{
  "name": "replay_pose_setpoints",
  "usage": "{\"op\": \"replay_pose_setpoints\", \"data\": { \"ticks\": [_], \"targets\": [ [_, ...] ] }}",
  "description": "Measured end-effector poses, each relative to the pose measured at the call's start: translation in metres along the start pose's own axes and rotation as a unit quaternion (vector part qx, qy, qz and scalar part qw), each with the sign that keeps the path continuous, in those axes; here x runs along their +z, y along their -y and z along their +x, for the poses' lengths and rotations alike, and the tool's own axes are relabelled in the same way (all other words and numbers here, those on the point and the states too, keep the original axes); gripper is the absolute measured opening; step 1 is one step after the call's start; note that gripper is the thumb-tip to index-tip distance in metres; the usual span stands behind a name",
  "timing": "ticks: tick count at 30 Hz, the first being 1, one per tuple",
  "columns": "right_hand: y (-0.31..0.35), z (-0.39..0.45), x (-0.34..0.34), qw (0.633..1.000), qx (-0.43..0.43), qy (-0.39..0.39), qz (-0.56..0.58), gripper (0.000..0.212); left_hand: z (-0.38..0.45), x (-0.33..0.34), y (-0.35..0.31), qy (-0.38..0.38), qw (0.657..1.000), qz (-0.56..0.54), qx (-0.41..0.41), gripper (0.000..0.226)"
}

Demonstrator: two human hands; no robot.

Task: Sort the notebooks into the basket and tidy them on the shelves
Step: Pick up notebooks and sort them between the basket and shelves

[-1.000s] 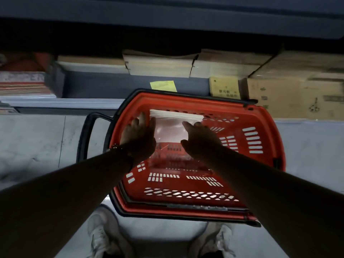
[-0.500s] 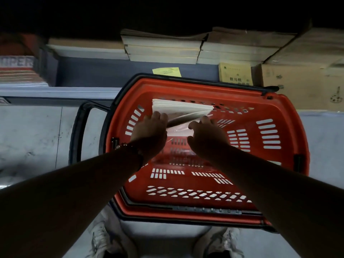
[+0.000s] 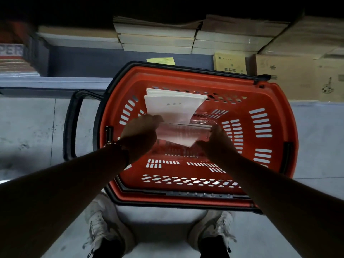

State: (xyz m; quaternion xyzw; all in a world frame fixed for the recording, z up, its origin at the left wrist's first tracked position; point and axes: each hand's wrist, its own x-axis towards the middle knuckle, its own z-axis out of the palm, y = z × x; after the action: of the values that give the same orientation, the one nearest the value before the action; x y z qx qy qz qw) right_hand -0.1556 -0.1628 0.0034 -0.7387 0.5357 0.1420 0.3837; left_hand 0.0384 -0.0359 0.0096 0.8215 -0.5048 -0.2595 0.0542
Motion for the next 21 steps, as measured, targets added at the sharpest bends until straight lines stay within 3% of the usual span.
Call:
{"op": "replay_pose_setpoints", "data": {
  "ticks": [5,9,11,16,20,21],
  "targets": [
    [-0.006,-0.02,-0.026,0.997,-0.023,0.018,0.075,0.074,-0.02,-0.06,-0.01,0.057,0.997,-0.051,0.025,0.023],
    [0.013,-0.054,-0.062,0.982,-0.045,0.087,0.16,0.045,-0.037,-0.129,-0.023,0.103,0.981,-0.164,0.004,0.013],
    [0.026,-0.074,-0.083,0.967,-0.03,0.103,0.23,0.035,-0.045,-0.16,-0.028,0.091,0.964,-0.251,-0.018,0.006],
    [0.056,-0.127,-0.138,0.933,-0.037,0.119,0.339,0.022,-0.071,-0.208,-0.044,0.021,0.886,-0.456,-0.087,0.024],
    [0.079,-0.163,-0.16,0.892,-0.028,0.125,0.433,0.027,-0.104,-0.218,-0.061,0.141,0.78,-0.592,-0.146,0.034],
    [0.086,-0.17,-0.164,0.881,-0.02,0.121,0.457,0.031,-0.116,-0.218,-0.067,0.177,0.77,-0.596,-0.145,0.032]
  ]
}}
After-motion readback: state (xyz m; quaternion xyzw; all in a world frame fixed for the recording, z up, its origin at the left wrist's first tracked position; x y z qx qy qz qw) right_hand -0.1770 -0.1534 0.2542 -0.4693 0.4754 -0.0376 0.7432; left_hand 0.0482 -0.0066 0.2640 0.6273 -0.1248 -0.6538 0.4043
